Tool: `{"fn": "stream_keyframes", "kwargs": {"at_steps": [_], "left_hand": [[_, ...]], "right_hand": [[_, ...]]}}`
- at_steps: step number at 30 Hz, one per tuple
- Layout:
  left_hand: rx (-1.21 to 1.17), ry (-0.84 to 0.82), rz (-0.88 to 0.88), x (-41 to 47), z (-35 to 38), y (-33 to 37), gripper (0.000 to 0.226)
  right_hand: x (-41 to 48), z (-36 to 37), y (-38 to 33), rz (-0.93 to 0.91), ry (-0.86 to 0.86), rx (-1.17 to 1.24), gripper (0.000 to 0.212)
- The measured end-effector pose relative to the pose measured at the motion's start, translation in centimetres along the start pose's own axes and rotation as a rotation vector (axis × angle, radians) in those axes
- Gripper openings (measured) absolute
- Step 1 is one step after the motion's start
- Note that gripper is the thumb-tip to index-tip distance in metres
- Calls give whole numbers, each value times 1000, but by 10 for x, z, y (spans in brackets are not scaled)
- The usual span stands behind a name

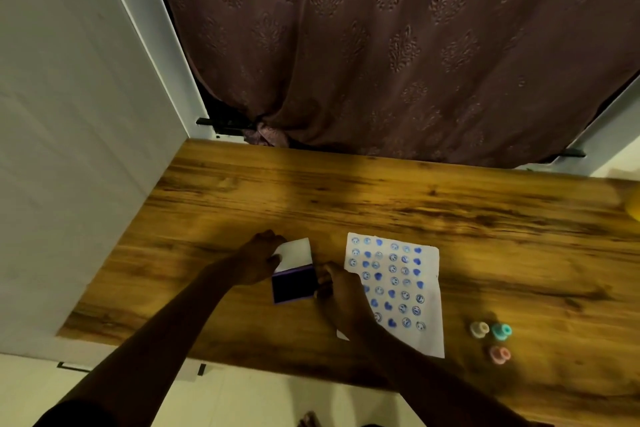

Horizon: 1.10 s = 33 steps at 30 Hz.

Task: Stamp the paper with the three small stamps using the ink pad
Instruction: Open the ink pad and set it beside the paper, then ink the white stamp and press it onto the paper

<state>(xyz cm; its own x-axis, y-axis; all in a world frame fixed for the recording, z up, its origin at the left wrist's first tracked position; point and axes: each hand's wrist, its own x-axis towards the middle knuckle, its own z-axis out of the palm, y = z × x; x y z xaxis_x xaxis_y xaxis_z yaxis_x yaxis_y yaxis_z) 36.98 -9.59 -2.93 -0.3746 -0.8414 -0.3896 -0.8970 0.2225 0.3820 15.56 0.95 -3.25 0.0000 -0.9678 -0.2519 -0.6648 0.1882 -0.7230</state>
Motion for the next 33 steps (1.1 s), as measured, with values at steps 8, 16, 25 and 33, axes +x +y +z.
{"fn": "stream_keyframes", "kwargs": {"at_steps": [8,16,25,33], "left_hand": [[99,104,58,1,8,-4,50],[88,237,-3,-10,14,8,51],[-178,474,99,-60,61,105,22],[-459,374,184,-63,118,205,17]], "right_hand": [[-1,6,9,55,47,80,22],[-9,-2,6,-24,11,149,31],[-46,-63,27,-131,188,272,25],[-86,-140,90,-203,277,91,25]]}}
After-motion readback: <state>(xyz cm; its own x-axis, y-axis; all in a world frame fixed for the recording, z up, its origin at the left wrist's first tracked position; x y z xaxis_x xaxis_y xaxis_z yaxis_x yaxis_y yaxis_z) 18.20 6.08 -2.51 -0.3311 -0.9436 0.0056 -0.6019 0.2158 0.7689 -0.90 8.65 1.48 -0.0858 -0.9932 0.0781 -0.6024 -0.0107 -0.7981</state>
